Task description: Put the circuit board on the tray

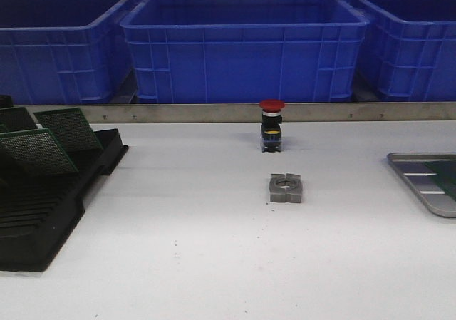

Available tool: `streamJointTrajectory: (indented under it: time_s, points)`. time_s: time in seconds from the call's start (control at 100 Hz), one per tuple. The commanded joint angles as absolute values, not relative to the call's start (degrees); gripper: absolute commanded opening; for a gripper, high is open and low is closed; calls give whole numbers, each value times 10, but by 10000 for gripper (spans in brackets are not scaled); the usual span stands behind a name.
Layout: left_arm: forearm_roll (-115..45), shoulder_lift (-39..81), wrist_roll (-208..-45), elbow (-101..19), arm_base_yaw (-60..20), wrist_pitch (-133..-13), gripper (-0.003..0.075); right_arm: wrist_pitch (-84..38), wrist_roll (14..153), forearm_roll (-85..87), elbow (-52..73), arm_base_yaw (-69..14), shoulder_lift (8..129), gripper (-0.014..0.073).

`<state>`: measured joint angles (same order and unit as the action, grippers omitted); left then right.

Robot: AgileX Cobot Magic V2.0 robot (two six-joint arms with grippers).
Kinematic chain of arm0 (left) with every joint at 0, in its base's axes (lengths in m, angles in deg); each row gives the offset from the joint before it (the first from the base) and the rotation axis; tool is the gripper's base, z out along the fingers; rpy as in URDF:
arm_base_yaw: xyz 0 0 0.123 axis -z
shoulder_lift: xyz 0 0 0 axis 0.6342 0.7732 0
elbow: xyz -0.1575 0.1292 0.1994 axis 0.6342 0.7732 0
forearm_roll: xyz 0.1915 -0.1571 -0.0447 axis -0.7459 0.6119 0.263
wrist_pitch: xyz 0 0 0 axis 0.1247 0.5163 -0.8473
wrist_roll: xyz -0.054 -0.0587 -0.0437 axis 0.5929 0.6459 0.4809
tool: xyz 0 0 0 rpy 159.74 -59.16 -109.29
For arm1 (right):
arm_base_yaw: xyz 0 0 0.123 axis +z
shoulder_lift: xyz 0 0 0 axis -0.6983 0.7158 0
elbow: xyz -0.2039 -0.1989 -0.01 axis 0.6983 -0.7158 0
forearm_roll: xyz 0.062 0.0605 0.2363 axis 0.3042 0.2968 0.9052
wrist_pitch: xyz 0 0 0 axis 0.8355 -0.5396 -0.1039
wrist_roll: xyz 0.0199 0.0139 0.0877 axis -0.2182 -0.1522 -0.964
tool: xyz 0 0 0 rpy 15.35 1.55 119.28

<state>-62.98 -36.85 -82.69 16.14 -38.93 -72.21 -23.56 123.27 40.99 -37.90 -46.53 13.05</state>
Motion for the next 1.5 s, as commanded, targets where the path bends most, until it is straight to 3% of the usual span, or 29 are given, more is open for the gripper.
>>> streamJointTrajectory:
  time_s: [0.0,1.02,1.18,1.34,1.49]
  points:
    - [-629,-388,-820,179,-391,-758,-17,-211,1237,419,-363,-464,137,-60]
    - [-627,-388,-820,178,-391,-765,-17,-211,1237,419,-363,-464,137,-60]
    - [-627,-388,-820,178,-391,-765,-17,-133,1232,411,-384,-464,137,-60]
    - [-627,-388,-820,178,-391,-765,-17,-63,1058,267,-437,-464,137,-60]
    - [-627,-388,-820,178,-391,-765,-17,-41,737,-52,-494,-465,135,-60]
